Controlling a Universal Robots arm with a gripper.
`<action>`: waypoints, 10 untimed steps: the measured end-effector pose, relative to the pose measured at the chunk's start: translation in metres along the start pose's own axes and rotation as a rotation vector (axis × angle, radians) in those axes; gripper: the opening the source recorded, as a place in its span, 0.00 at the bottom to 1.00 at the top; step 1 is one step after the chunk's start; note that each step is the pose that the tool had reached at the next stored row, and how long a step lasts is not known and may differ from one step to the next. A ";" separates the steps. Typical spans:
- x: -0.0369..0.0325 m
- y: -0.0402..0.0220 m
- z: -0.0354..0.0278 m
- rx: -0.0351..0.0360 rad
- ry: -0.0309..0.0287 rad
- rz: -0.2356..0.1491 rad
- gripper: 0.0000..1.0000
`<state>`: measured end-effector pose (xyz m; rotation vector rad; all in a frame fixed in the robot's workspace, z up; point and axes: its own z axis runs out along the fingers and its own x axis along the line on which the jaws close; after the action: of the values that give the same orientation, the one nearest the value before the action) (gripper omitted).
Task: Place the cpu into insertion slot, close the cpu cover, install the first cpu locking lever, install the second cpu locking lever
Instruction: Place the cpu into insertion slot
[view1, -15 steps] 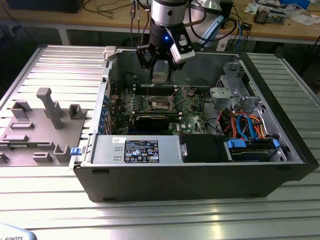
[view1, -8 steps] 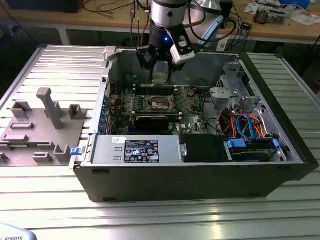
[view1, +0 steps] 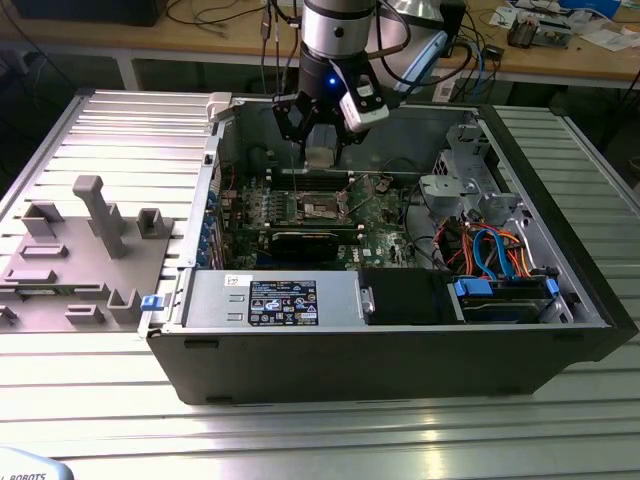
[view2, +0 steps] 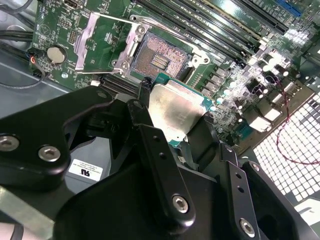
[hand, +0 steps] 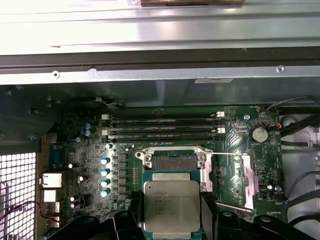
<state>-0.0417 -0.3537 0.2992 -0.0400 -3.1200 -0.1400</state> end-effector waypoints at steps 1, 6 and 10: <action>0.0000 0.0000 0.0003 0.0000 0.0000 0.000 0.55; -0.0001 -0.0002 0.0027 -0.0001 0.0000 0.000 0.55; -0.0001 -0.0006 0.0064 0.0000 0.0001 0.000 0.55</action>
<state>-0.0417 -0.3537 0.2928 -0.0400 -3.1200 -0.1400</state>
